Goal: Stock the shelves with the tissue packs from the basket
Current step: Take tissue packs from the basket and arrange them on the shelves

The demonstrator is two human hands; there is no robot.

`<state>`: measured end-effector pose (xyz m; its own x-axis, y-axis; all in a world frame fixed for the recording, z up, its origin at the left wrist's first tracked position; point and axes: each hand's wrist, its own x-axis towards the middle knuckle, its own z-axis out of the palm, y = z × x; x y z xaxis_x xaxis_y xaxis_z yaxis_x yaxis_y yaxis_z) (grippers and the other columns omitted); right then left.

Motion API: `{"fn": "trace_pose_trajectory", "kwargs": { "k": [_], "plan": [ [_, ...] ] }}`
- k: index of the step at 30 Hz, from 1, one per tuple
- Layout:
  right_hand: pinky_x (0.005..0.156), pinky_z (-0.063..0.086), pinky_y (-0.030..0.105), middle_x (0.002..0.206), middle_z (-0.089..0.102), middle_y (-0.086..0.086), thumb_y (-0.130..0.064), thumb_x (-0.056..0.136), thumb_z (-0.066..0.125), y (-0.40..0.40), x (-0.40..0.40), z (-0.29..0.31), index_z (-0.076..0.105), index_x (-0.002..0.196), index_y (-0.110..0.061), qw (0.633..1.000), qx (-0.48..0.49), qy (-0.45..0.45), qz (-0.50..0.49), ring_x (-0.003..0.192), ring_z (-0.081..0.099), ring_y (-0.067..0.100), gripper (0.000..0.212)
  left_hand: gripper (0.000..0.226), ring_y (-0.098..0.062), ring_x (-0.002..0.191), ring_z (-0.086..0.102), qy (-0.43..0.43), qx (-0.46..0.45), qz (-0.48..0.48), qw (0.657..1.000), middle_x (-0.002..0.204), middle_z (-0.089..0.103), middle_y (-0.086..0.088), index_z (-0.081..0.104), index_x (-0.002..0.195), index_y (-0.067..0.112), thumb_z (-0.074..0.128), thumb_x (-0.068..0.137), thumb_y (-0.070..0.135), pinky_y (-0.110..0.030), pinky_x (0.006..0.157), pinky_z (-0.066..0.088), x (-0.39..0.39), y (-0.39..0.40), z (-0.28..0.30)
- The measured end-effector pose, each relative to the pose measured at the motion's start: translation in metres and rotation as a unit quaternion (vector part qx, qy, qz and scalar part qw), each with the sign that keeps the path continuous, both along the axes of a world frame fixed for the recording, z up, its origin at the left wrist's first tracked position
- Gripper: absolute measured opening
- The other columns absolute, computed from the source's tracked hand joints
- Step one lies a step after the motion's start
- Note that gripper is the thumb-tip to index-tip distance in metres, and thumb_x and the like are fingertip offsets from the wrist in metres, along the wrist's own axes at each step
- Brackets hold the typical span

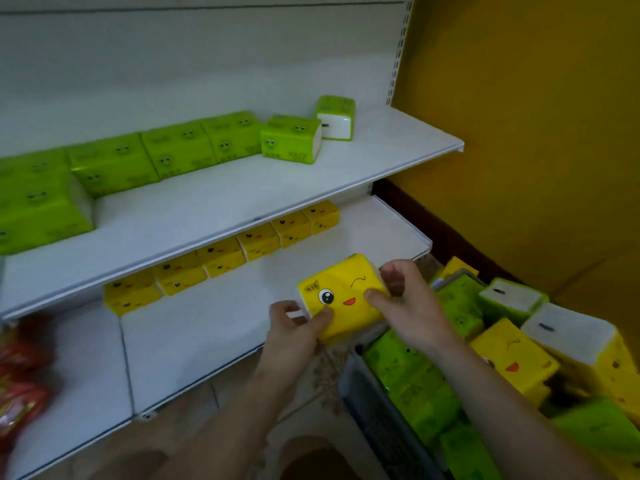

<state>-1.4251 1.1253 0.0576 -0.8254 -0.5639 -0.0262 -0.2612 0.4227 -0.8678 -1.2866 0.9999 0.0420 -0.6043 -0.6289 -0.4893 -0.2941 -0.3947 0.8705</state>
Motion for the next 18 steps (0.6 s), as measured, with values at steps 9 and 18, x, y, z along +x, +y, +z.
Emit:
{"fn": "trace_pose_trajectory", "kwargs": {
  "k": [9,18],
  "plan": [
    [0.086,0.055,0.036,0.127,0.059,-0.009,-0.032,0.1,0.051,-0.128,0.035,-0.047,0.049,0.137,-0.03,0.984,0.024,-0.049,0.167,0.101,0.063,0.009,0.036,0.051,-0.03,0.096,0.07,-0.066,-0.103,-0.097,0.988,0.116,0.068,-0.009,0.039,0.137,0.026,0.065,0.093,0.025,-0.044,0.088,0.058,0.065,-0.133,-0.022],
    [0.08,0.043,0.028,0.128,0.058,0.001,-0.024,0.099,0.053,-0.258,0.114,-0.157,0.036,0.14,-0.026,0.972,0.073,-0.01,0.221,0.107,0.06,0.025,0.044,0.029,-0.024,0.098,0.065,-0.211,-0.235,0.106,0.943,0.115,0.065,-0.003,0.055,0.109,0.02,0.056,0.095,0.045,-0.046,0.087,0.056,0.132,-0.211,-0.134]
  ]
}}
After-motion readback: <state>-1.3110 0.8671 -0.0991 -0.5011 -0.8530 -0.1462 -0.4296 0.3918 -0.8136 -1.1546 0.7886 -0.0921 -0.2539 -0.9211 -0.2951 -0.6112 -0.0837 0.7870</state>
